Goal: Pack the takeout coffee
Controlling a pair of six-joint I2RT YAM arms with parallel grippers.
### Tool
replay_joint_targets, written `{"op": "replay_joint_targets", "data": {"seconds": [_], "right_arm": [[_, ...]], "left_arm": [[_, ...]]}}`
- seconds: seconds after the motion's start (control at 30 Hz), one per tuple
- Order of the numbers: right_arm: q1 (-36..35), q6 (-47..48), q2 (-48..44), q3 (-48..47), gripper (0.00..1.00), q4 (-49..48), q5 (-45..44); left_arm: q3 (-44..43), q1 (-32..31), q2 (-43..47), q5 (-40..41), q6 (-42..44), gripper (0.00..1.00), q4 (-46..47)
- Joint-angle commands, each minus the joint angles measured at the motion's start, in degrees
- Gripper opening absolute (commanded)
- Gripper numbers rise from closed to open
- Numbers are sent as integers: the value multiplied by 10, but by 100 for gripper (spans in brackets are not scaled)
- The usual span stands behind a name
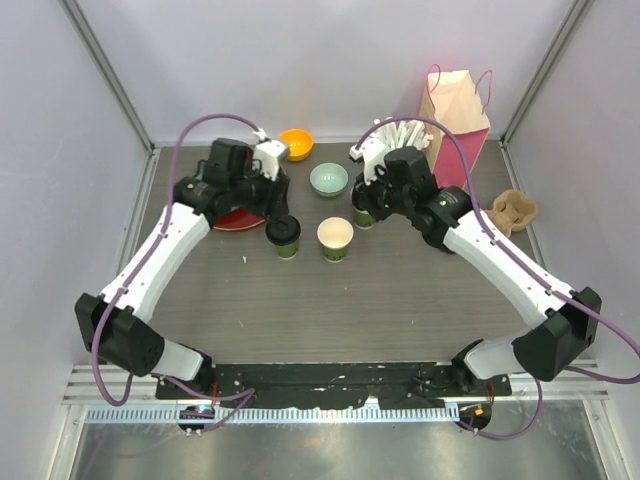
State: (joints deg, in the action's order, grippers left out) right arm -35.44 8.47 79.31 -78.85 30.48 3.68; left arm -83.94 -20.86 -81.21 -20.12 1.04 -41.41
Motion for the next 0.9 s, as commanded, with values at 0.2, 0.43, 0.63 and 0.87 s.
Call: {"op": "replay_joint_targets", "data": {"seconds": [0.2, 0.43, 0.63, 0.87], "right_arm": [[133, -31, 2, -4, 1, 81, -56], [139, -17, -12, 2, 1, 101, -56], [140, -8, -24, 7, 1, 112, -60], [140, 6, -22, 1, 1, 130, -44]], "left_arm": [[30, -130, -61, 97, 59, 53, 54], [-74, -139, -197, 192, 33, 51, 88], [-90, -141, -237, 115, 35, 52, 74], [-93, -142, -257, 91, 31, 48, 69]]}}
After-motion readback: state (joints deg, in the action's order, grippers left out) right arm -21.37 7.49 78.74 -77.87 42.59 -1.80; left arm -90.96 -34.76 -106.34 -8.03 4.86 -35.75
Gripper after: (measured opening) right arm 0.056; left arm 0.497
